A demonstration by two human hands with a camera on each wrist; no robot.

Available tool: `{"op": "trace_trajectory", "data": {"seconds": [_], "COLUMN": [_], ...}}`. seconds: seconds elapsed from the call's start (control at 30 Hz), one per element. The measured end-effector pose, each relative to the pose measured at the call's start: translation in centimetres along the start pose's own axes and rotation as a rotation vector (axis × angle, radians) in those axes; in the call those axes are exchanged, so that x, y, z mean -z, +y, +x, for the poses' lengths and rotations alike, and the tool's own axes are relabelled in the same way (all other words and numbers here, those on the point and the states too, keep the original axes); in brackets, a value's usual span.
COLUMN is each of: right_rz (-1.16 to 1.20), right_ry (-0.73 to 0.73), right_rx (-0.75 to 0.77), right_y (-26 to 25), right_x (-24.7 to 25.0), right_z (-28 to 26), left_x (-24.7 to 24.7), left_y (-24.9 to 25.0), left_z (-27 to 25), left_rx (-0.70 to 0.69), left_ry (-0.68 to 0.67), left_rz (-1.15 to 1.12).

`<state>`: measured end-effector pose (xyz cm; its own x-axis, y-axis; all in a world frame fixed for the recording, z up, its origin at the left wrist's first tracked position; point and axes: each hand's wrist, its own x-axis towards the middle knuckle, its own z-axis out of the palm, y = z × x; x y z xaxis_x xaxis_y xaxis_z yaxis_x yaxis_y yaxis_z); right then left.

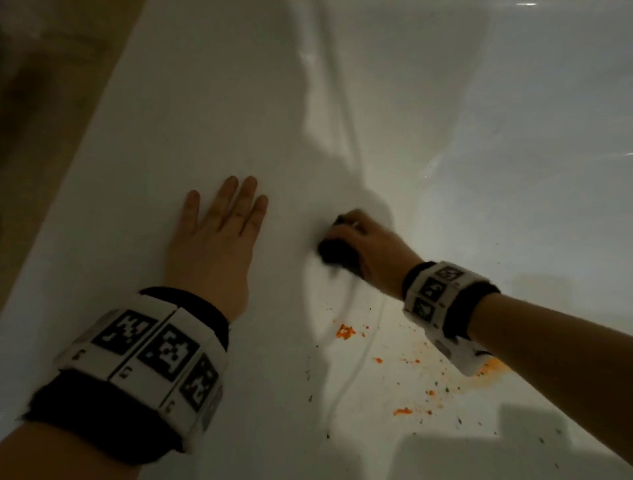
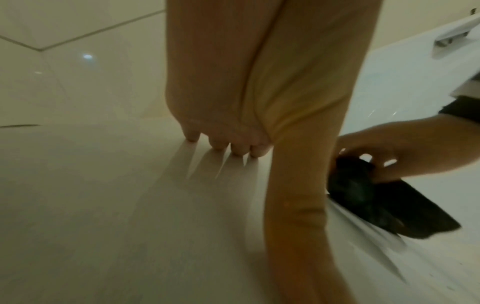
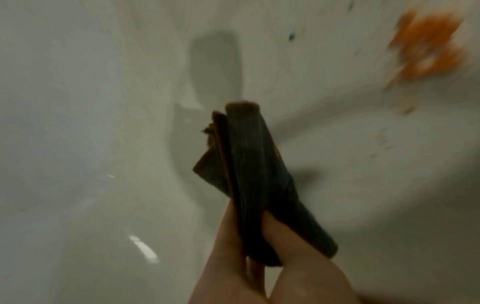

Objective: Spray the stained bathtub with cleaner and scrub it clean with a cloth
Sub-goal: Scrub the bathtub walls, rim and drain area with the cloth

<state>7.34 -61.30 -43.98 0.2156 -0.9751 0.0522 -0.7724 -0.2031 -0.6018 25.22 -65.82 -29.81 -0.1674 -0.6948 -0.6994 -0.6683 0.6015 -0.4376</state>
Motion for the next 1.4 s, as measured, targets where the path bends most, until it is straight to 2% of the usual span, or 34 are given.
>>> {"op": "trace_trajectory", "data": {"seconds": [0.07, 0.1, 0.13, 0.17, 0.3, 0.33, 0.4, 0.43, 0.47, 0.6, 0.63, 0.67, 0.77, 0.83, 0.93, 1.03, 1.13, 1.23, 1.3, 1.4], "right_rz": [0.132, 0.139, 0.129, 0.138, 0.133, 0.139, 0.098, 0.099, 0.125, 0.301, 0.359, 0.422, 0.484, 0.5, 0.535, 0.475, 0.373, 0.277, 0.272, 0.349], "right_ry": [0.219, 0.24, 0.213, 0.173, 0.151, 0.063, -0.204, -0.289, -0.301, 0.0, 0.028, 0.011, -0.204, -0.192, -0.033, 0.087, 0.131, 0.077, 0.031, -0.004], "right_rx": [-0.323, -0.478, -0.548, -0.543, -0.33, -0.296, -0.239, -0.237, -0.251, -0.426, -0.426, -0.385, -0.233, -0.221, -0.345, -0.598, -0.751, -0.899, -0.913, -0.75], "right_y": [1.7, 2.6, 2.9, 2.2, -3.0, -4.3, -6.0, -6.3, -6.4, -7.1, -8.0, -9.4, -14.5, -15.2, -12.6, -8.3, -4.9, -2.1, -1.6, -4.0], "right_x": [1.3, 1.3, 1.1, 0.6, -2.6, -3.0, -3.7, -3.9, -3.6, -1.7, -1.4, -1.4, -3.2, -4.7, -5.9, -6.4, -6.1, -5.3, -4.3, -2.6], "right_z": [0.5, 0.9, 1.2, 1.2, -1.7, -3.2, -6.2, -7.3, -7.8, -8.2, -8.6, -9.0, -9.9, -9.7, -8.9, -7.8, -6.3, -5.7, -5.7, -6.8], "left_x": [0.0, 0.0, -0.1, -0.1, -0.5, -0.6, -0.6, -0.5, -0.4, -1.1, -1.6, -2.4, -4.5, -5.2, -5.4, -5.6, -5.7, -5.4, -5.1, -4.8], "left_y": [-0.1, 0.0, 0.2, 0.3, 0.5, 0.6, 0.6, 0.6, 0.5, -0.2, 0.0, 0.3, 1.2, 1.4, 1.1, 1.2, 1.2, 1.2, 1.2, 1.2], "left_z": [0.0, 0.0, 0.1, 0.2, 0.6, 0.7, 0.7, 0.5, 0.2, -1.1, -1.6, -2.0, -3.1, -3.3, -3.0, -2.8, -2.7, -2.9, -3.1, -3.7], "left_rx": [0.003, 0.002, 0.002, 0.007, 0.005, 0.009, 0.025, 0.028, 0.02, -0.054, -0.077, -0.098, -0.12, -0.112, -0.114, -0.117, -0.11, -0.111, -0.108, -0.114], "left_ry": [-0.006, -0.01, -0.009, -0.003, 0.043, 0.056, 0.068, 0.068, 0.064, -0.026, -0.049, -0.067, -0.05, -0.023, -0.035, -0.036, -0.039, -0.031, -0.04, -0.043], "left_rz": [0.01, 0.009, 0.002, -0.001, -0.02, -0.023, -0.018, -0.017, -0.018, 0.016, 0.031, 0.047, 0.07, 0.078, 0.088, 0.079, 0.101, 0.112, 0.116, 0.113]}}
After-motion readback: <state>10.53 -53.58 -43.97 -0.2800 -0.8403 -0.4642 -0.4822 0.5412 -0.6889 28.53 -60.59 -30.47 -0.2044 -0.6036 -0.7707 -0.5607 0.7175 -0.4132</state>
